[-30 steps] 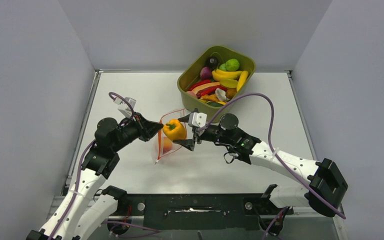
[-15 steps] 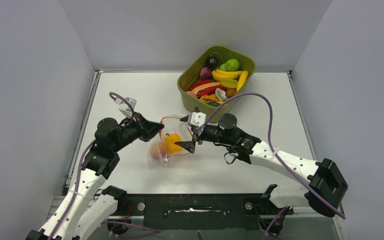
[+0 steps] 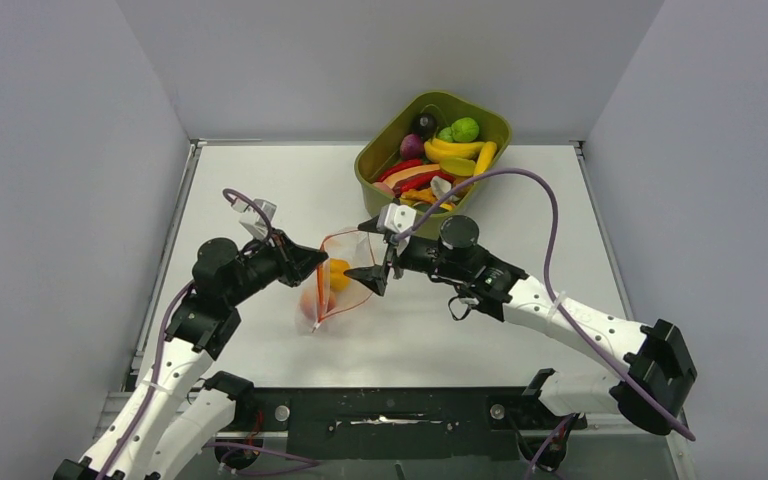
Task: Place the food in the zip-top bag and seal the zipper
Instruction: Place the fake vegetable in the zipper food storage bag, then pick up the fake fruit from the bin.
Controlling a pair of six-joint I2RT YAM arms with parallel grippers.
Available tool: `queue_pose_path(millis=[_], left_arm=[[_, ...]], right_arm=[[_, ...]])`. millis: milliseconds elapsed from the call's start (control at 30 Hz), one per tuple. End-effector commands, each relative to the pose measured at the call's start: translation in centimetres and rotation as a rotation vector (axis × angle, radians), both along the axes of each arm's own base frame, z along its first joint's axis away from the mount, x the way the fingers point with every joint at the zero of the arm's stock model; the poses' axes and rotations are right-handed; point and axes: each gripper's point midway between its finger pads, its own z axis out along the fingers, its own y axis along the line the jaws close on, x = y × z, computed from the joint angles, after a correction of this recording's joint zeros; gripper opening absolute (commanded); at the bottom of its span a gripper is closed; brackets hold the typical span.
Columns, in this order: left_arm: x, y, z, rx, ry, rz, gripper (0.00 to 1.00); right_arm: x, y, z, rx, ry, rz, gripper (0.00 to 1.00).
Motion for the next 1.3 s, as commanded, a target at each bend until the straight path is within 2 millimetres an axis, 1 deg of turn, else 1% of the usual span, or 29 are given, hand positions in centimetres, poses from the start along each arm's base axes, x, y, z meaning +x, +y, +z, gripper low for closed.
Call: queue_pose_path(millis=[0,100,200,300,333,367,467,567,600,633,733,800,900,1000,1033,1100,1167,1233,1267], left_arm=[[0.4,0.4,0.9,0.044,-0.097,0.011,0.0],[0.5,0.7,0.4,0.085,-0.117,0.007,0.0],[0.5,0.8,0.1,0.132,-0.154,-0.009,0.0],[0.6,1.0,-0.2,0.185,-0.194,-0.023,0.0],[0.5,1.1,-0.8,0.203,-0.196,-0.031,0.0],[0.5,1.1,-1.6,0.226,-0.196,-0.038,0.0],[0.2,1.3,-3.0,0.26,-0.197,-0.054,0.0],[0.0,1.4,-3.9,0.278,-0.202,-0.063,0.0],[-0.1,1.5,-4.0,0.28,-0.204,-0.061,0.0],[-0.1,1.5,-4.0,0.28,-0.21,-0.059,0.0],[-0.2,1.4,-3.7,0.27,-0.225,-0.065,0.0],[-0.3,1.3,-3.7,0.267,-0.23,-0.072,0.0],[-0.5,1.2,-3.7,0.269,-0.237,-0.083,0.0],[-0.6,1.2,-3.5,0.264,-0.246,-0.088,0.0],[-0.7,1.2,-3.4,0.262,-0.25,-0.09,0.0],[-0.9,1.1,-3.3,0.259,-0.256,-0.092,0.0],[-1.0,1.1,-3.1,0.257,-0.264,-0.091,0.0],[-1.0,1.2,-3.0,0.258,-0.269,-0.09,0.0],[-1.1,1.2,-3.0,0.258,-0.272,-0.09,0.0]], right_arm=[[0.7,-0.9,5.8,0.121,-0.029,-0.065,0.89],[2.1,-1.8,6.6,0.147,-0.01,-0.143,0.88],[5.3,-4.0,7.2,0.168,0.026,-0.315,0.88],[8.8,-6.5,7.0,0.163,0.099,-0.467,0.84],[10.0,-7.3,6.8,0.157,0.13,-0.509,0.83],[11.0,-8.0,6.4,0.147,0.16,-0.55,0.81],[13.9,-10.0,4.9,0.087,0.226,-0.688,0.74],[16.3,-11.5,3.2,-0.003,0.262,-0.802,0.72],[17.1,-12.0,2.6,-0.047,0.272,-0.832,0.71],[18.0,-12.5,2.7,-0.079,0.27,-0.862,0.7],[20.6,-14.4,0.7,-0.215,0.271,-0.959,0.67],[22.0,-15.7,0.0,-0.289,0.253,-1.014,0.66],[24.1,-17.6,-1.2,-0.401,0.228,-1.09,0.67],[26.1,-19.5,-2.7,-0.5,0.248,-1.145,0.7],[26.8,-19.8,-2.8,-0.513,0.254,-1.147,0.71],[27.8,-20.2,-3.9,-0.565,0.267,-1.139,0.73],[28.5,-20.3,-5.0,-0.625,0.266,-1.116,0.78],[29.1,-20.6,-5.8,-0.667,0.268,-1.112,0.8],[29.5,-20.7,-6.6,-0.693,0.273,-1.109,0.81]])
